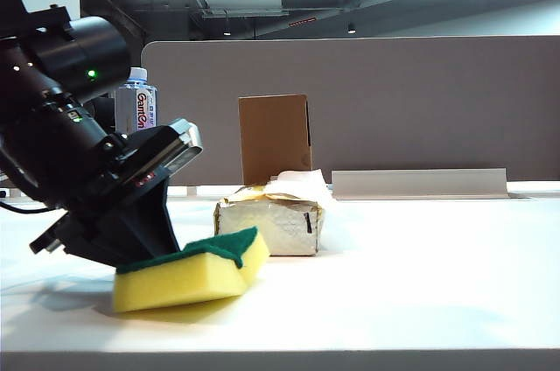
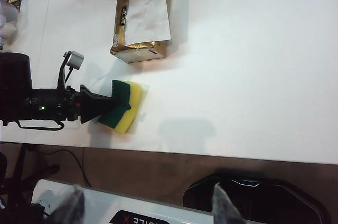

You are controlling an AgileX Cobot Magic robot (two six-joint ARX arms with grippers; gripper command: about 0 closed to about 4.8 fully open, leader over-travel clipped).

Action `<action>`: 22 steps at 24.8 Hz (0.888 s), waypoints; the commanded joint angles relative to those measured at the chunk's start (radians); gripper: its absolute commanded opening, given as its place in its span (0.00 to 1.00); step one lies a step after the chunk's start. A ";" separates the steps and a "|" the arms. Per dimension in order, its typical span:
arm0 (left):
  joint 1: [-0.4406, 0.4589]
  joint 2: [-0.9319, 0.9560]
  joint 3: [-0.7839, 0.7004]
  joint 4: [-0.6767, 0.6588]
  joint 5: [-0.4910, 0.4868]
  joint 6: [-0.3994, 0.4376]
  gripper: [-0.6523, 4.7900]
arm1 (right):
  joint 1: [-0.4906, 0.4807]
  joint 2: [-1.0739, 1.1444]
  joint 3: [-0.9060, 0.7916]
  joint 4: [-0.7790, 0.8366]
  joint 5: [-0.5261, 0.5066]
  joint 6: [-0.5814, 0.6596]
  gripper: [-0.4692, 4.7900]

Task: Move the sponge from right to left to wipe the table, avoiding obstacles on the table, and finally reaching the bottle of mineral water.

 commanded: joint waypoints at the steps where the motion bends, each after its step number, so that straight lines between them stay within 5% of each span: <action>1: 0.026 0.013 -0.016 -0.102 -0.106 0.031 0.11 | 0.000 -0.001 0.004 0.006 -0.002 -0.003 0.68; 22: 0.329 -0.151 -0.193 -0.116 -0.078 0.119 0.11 | 0.001 -0.001 0.004 0.006 -0.070 -0.002 0.68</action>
